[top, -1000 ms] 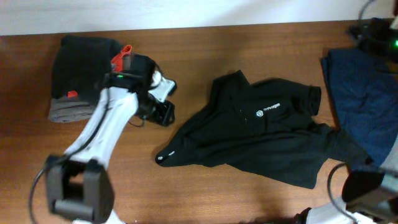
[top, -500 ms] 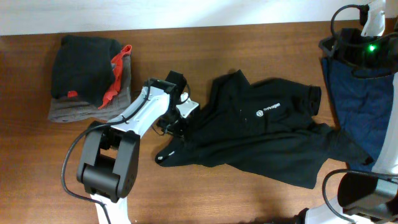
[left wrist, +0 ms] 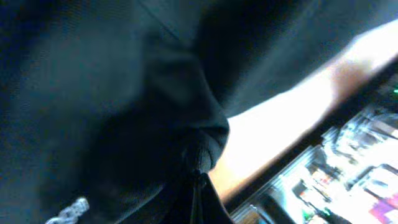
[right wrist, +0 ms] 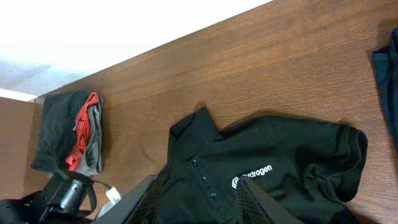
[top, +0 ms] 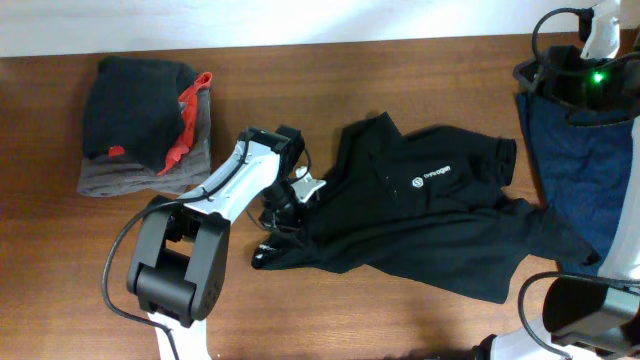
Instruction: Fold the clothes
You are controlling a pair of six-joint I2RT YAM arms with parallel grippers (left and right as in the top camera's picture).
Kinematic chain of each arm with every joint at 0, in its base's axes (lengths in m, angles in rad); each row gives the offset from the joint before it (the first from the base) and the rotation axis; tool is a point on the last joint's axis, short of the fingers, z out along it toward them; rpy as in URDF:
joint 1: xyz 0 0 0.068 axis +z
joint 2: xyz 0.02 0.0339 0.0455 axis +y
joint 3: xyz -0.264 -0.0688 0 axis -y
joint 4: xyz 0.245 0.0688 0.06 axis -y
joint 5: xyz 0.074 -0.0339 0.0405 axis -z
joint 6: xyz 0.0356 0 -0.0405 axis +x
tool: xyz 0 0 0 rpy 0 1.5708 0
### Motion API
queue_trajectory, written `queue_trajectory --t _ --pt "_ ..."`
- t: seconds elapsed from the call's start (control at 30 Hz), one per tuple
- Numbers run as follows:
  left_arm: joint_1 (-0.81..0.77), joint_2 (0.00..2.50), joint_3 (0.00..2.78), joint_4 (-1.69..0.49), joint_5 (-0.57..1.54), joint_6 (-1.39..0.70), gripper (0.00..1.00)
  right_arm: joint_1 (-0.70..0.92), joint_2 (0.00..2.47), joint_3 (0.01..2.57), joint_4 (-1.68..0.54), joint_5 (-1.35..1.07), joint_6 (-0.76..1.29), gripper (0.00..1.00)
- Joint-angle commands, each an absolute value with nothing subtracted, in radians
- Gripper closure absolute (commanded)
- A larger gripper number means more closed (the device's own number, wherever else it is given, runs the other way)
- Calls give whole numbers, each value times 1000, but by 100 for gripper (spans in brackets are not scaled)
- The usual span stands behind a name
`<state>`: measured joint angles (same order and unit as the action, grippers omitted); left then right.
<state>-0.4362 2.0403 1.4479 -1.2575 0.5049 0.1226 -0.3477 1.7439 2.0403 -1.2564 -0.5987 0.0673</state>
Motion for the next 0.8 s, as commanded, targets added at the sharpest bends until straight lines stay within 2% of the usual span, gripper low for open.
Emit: queue_trajectory --t 0.0,0.13,0.3,0.37,0.43,0.5,0.57,0.63,0.67,0.73,0.77 --pt "-485 2007 1456 -1300 625 109 99 -340 1742 2040 -1257 -588 60 56" --pt "-566 1989 1456 -1288 622 81 99 -340 1742 2040 -1257 -549 60 55" --pt "-666 1985 1456 -1264 459 -33 99 -340 1742 2040 -1257 -537 60 55" --pt "-670 1980 1459 -1261 429 -43 96 -340 1742 2040 -1256 -536 60 55" --pt "-664 1973 1468 -1262 392 -46 83 -340 1742 2040 -1252 -536 60 55" --pt "-651 1964 1481 -1261 353 -46 80 -340 1742 2040 -1249 -536 60 55" --pt "-631 1955 1502 -1261 290 -46 71 -340 1742 2040 -1249 -536 60 55" --pt "-606 1950 1528 -1251 215 -46 58 -340 1742 2040 -1250 -526 60 55" --pt "-591 1950 1541 -1232 178 -45 46 -340 1742 2040 -1250 -515 60 55" --pt "-560 1950 1545 -1151 112 -45 32 -340 1742 2040 -1250 -507 60 54" --pt "-547 1951 1542 -1105 84 -44 29 -340 1742 2040 -1250 -507 60 55"
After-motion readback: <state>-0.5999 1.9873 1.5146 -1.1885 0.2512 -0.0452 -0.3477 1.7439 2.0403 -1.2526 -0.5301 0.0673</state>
